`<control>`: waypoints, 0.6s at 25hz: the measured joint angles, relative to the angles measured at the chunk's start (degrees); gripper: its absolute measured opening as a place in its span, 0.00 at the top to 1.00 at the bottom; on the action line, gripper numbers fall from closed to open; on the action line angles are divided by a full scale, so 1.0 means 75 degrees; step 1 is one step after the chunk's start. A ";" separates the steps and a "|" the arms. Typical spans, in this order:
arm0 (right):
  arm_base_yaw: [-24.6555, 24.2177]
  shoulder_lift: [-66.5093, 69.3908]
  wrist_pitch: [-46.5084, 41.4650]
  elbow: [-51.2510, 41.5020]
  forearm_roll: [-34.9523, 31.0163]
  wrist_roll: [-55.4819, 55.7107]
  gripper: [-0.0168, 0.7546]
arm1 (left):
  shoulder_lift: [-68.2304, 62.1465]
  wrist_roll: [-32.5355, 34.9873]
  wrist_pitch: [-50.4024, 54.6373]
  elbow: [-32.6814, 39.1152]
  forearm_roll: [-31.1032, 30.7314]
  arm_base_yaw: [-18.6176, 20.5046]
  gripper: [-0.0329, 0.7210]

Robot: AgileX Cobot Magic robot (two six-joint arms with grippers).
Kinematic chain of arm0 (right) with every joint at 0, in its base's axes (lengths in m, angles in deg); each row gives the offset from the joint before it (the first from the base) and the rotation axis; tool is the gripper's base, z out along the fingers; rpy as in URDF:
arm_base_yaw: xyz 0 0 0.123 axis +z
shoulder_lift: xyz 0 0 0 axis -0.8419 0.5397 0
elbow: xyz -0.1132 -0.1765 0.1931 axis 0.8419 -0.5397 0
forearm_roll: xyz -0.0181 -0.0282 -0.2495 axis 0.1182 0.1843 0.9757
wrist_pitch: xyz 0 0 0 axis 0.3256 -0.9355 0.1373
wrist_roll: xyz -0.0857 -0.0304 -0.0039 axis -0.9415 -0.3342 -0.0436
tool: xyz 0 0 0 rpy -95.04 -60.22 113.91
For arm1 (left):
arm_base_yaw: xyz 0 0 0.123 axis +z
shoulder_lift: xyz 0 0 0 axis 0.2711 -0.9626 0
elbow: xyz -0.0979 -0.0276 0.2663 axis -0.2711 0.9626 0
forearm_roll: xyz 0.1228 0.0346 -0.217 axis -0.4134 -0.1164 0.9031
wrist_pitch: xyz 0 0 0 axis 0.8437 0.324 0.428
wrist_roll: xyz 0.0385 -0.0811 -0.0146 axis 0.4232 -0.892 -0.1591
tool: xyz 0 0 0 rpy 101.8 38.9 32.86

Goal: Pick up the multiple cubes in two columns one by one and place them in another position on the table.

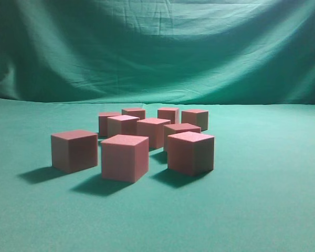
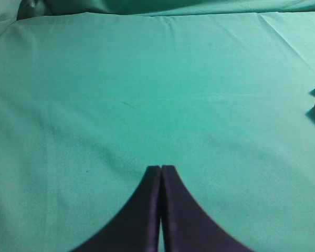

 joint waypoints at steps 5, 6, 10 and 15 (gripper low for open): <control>-0.0621 -0.1038 0.0417 -0.1276 0.0000 -0.0292 0.98 | 0.0000 0.0000 0.0000 0.0000 0.0000 0.0000 0.96; -0.0695 -0.1250 0.0462 -0.1515 0.0000 -0.0305 0.98 | 0.0000 0.0000 0.0000 0.0000 0.0000 0.0000 0.96; -0.0827 -0.1951 0.0587 -0.2366 0.0000 -0.0311 0.98 | 0.0000 0.0000 0.0000 0.0000 0.0000 0.0000 0.96; -0.0877 -0.2157 0.0632 -0.3012 -0.0013 -0.0311 0.98 | 0.0000 0.0000 0.0000 0.0000 0.0000 0.0000 0.96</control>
